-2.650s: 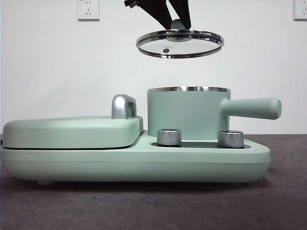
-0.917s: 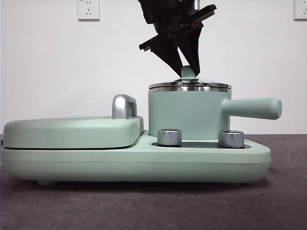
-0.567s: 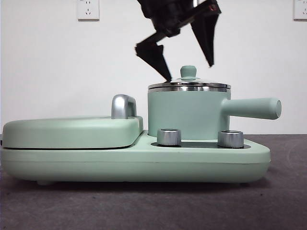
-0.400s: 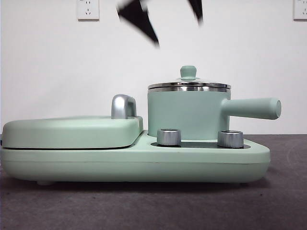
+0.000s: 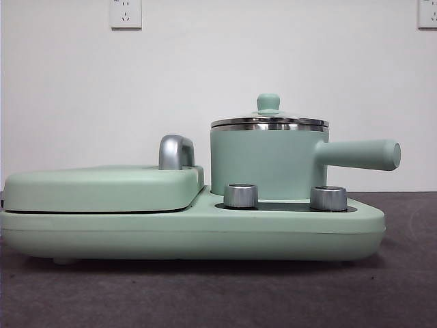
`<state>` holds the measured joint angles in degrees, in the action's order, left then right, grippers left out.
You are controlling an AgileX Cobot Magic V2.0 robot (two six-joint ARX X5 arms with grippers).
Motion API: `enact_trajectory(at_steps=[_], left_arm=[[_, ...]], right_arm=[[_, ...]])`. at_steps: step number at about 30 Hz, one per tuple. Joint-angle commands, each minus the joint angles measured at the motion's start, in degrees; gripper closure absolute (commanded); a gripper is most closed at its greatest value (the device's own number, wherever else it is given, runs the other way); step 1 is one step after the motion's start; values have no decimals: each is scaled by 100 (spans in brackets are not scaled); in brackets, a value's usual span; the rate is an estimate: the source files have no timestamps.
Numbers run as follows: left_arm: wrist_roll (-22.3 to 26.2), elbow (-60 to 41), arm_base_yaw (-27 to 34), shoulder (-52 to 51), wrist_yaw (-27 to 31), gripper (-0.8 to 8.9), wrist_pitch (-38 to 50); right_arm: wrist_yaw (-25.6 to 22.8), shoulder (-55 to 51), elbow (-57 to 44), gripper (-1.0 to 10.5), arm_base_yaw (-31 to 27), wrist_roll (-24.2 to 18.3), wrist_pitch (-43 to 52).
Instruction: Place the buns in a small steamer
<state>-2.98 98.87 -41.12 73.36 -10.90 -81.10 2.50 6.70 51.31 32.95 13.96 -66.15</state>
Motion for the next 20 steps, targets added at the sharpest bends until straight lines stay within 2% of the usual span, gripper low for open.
enact_trajectory(at_steps=[1, 5, 11, 13, 14, 15, 16, 17, 18, 20], left_arm=[[-42, -1095, -13, -944, -31, 157, 162], [-278, -2452, -9, -2232, -28, 157, 1047], [-1193, -3978, -9, -3934, 114, 180, 2144], [-1589, -4240, -9, -4343, 452, 299, 2291], [-1685, -4301, -9, -4474, 612, 402, 2317], [-1718, -4339, -9, -4579, 750, 546, 2323], [-1692, -4350, -9, -4690, 876, 774, 2312], [-1681, -4350, -9, -4752, 955, 799, 2332], [-1674, -4350, -9, -4800, 992, 782, 2367], [-1679, -4345, -9, -4876, 994, 789, 2428]], right_arm=[[59, -11, 42, 415, 31, 37, 236], [70, -11, 42, 415, 31, 39, 452], [205, -11, 42, 416, 31, 39, 481], [205, -11, 42, 436, 31, 42, 483], [203, -11, 42, 506, 31, 39, 479], [201, -11, 42, 648, 31, 35, 479], [199, -11, 42, 880, 31, 33, 476], [199, -11, 42, 958, 31, 15, 476], [197, -11, 42, 920, 31, 9, 481], [195, -11, 42, 927, 31, -4, 481]])
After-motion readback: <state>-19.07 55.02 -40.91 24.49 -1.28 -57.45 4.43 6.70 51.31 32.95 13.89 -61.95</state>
